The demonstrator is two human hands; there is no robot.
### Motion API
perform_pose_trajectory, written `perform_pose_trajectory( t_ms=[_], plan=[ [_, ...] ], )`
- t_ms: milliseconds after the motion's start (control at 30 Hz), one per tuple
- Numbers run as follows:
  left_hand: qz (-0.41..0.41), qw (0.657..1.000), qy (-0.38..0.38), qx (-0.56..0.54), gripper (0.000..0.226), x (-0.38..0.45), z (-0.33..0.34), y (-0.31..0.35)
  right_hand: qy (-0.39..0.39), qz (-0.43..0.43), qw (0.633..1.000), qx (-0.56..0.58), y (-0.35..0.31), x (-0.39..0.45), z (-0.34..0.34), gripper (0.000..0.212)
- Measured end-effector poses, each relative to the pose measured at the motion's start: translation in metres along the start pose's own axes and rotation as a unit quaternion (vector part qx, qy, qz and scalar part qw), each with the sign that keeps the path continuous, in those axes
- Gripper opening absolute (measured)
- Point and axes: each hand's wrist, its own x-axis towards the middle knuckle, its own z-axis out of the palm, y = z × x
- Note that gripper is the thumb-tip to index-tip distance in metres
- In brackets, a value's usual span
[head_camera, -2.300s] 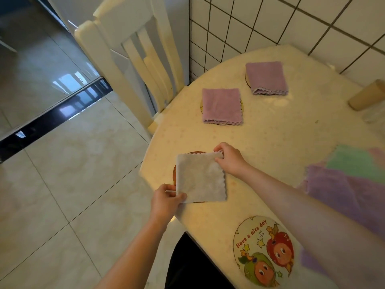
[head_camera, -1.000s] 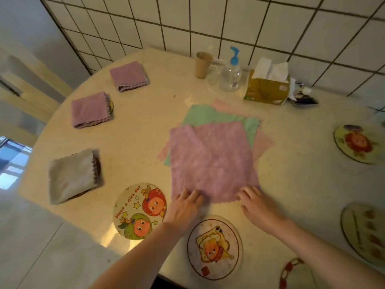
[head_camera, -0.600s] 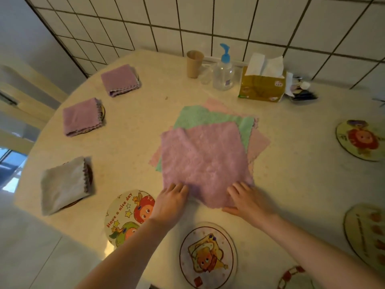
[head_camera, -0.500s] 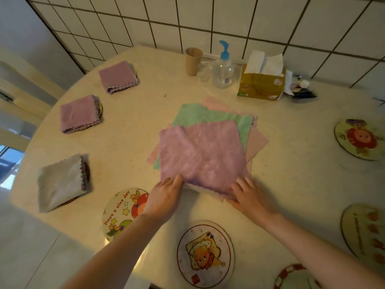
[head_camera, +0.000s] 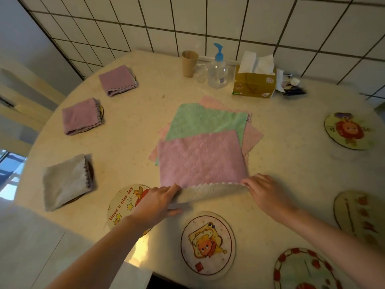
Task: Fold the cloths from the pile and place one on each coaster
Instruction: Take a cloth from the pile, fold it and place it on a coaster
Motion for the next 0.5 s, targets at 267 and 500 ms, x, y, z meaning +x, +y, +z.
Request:
perform_pose_trajectory(
  t_ms=[267, 500],
  plan=[
    [-0.053, 0.985, -0.156, -0.057, 0.014, -0.049, 0.012, 0.017, -0.224, 0.069, 0.968, 0.090, -0.032, -0.077, -0.009, 0.025],
    [-0.162, 0.932, -0.265, -0.189, 0.021, -0.061, 0.010, 0.017, -0.284, 0.128, 0.932, 0.187, -0.042, -0.117, -0.005, 0.013]
  ],
)
